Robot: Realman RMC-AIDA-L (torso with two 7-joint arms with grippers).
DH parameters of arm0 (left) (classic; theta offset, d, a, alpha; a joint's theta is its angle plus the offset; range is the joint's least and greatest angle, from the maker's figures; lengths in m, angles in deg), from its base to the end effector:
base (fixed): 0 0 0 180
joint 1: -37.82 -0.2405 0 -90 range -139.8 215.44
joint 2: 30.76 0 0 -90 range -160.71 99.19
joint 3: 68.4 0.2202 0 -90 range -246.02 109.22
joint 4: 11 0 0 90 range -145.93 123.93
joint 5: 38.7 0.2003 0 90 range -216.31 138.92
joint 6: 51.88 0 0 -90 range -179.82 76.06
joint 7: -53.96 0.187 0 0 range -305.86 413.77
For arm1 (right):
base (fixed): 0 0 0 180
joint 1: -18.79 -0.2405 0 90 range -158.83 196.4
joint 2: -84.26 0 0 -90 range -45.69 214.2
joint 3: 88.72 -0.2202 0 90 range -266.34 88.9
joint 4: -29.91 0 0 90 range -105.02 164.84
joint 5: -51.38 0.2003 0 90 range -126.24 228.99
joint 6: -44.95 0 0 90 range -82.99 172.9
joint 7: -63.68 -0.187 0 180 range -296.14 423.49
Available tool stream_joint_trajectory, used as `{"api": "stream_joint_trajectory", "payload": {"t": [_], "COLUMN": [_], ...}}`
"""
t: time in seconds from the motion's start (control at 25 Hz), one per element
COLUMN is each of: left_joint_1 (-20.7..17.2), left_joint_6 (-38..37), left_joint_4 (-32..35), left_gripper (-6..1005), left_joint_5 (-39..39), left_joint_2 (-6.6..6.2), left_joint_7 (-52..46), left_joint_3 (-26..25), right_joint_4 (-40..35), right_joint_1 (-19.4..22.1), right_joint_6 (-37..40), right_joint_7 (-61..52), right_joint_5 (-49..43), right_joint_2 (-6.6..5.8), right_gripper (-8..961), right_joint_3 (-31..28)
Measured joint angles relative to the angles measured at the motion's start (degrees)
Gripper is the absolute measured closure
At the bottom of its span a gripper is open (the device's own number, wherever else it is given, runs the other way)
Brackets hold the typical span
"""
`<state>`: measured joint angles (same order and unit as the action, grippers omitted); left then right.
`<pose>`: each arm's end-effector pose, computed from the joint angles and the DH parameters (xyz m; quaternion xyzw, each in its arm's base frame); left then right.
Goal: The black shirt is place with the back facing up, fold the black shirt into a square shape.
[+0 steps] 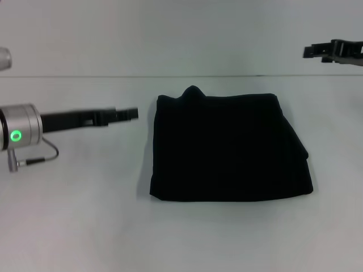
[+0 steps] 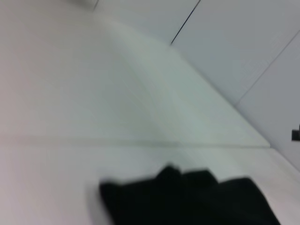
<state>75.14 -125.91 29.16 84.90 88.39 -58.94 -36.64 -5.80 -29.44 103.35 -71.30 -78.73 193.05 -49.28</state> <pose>-0.2243 0.3882 0.0035 -0.8308 -0.4624 -0.2315 0.2061 0.2146 0.4681 0.0654 -0.7756 0.5153 0.1792 0.3176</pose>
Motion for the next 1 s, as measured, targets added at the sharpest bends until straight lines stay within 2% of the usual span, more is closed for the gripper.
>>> {"api": "stream_joint_trajectory", "payload": {"t": [0.12,0.2,0.24,0.28,0.36,0.48,0.6,0.8,1.0], "left_joint_1": [0.34,0.71,0.86,1.09,1.37,1.82,3.15,5.24,6.19], "left_joint_6": [0.17,-0.28,-0.66,-1.30,-3.99,-9.72,-13.43,-10.69,-9.60], "left_joint_4": [0.19,0.31,0.40,0.67,1.47,2.40,2.63,2.76,2.63], "left_gripper": [268,229,209,189,149,90,58,38,38], "left_joint_5": [-3.40,-4.14,-4.15,-4.13,-3.78,-3.43,-1.62,2.48,2.45], "left_joint_2": [-0.29,-0.60,-0.73,-0.94,-1.23,-1.87,-2.36,-2.04,-1.82], "left_joint_7": [7.21,10.25,10.97,11.80,12.91,14.32,15.40,15.23,12.10], "left_joint_3": [-0.25,-0.07,0.06,0.24,0.49,0.75,2.38,9.21,9.49], "right_joint_4": [-5.12,-8.55,-9.50,-9.80,-9.60,-8.64,-8.42,-7.21,-7.17], "right_joint_1": [5.49,9.69,11.33,12.75,14.62,17.03,18.42,18.75,19.15], "right_joint_6": [0.21,0.30,0.44,1.66,4.70,12.21,16.54,20.25,22.95], "right_joint_7": [13.27,22.38,25.69,29.42,34.44,40.43,43.00,45.34,45.24], "right_joint_5": [9.26,15.51,17.62,19.42,21.20,21.73,21.82,20.15,18.33], "right_joint_2": [4.52,8.14,9.38,10.11,10.53,10.55,10.57,10.05,9.38], "right_gripper": [295,254,234,214,173,112,59,13,13], "right_joint_3": [-0.03,-0.02,0.04,0.24,0.36,-0.43,-0.71,-0.08,-0.43]}}
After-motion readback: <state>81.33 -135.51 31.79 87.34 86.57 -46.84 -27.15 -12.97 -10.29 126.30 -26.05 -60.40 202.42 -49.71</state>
